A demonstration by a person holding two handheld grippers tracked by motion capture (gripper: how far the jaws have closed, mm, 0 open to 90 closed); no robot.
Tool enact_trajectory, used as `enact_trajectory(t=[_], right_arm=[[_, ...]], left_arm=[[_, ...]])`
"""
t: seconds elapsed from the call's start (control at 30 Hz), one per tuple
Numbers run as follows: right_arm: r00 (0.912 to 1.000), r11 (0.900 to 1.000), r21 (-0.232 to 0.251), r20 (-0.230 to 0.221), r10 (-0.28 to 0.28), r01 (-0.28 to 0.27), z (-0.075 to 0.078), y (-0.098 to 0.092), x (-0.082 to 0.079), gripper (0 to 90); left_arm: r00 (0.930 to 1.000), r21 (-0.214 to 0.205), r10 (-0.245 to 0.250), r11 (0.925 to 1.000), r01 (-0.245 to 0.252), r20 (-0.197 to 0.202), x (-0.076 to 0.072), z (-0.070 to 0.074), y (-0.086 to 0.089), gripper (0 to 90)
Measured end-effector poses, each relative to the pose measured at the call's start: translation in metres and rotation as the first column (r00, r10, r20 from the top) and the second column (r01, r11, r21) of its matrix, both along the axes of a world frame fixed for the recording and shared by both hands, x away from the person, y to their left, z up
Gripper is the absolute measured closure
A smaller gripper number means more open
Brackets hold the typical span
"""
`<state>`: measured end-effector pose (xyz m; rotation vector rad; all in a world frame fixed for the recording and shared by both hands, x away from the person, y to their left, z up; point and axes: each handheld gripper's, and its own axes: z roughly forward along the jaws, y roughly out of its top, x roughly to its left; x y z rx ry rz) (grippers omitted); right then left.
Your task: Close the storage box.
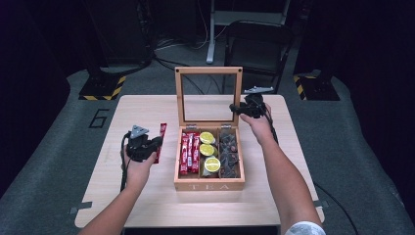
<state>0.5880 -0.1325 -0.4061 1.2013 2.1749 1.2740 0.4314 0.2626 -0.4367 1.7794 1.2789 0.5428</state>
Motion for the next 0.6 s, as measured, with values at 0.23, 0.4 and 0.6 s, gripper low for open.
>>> enact_trajectory(t=[0.23,0.4,0.6], right_arm=[[1.0000,1.0000,0.005,-0.001,0.000,0.000,0.000,0.001,0.000,57.6],[1.0000,1.0000,0.004,0.000,0.002,-0.002,-0.001,0.000,0.000,57.3],[1.0000,1.0000,0.006,-0.004,0.000,0.000,-0.001,0.001,0.000,56.8]], left_arm=[[0.9989,0.009,0.043,0.9990,-0.043,-0.019,0.004,-0.014,0.018,84.8],[0.9975,0.023,0.062,0.9979,-0.061,-0.035,0.004,-0.024,0.026,84.8],[0.9953,0.039,0.077,0.9965,-0.074,-0.059,0.005,-0.036,0.033,84.7]])
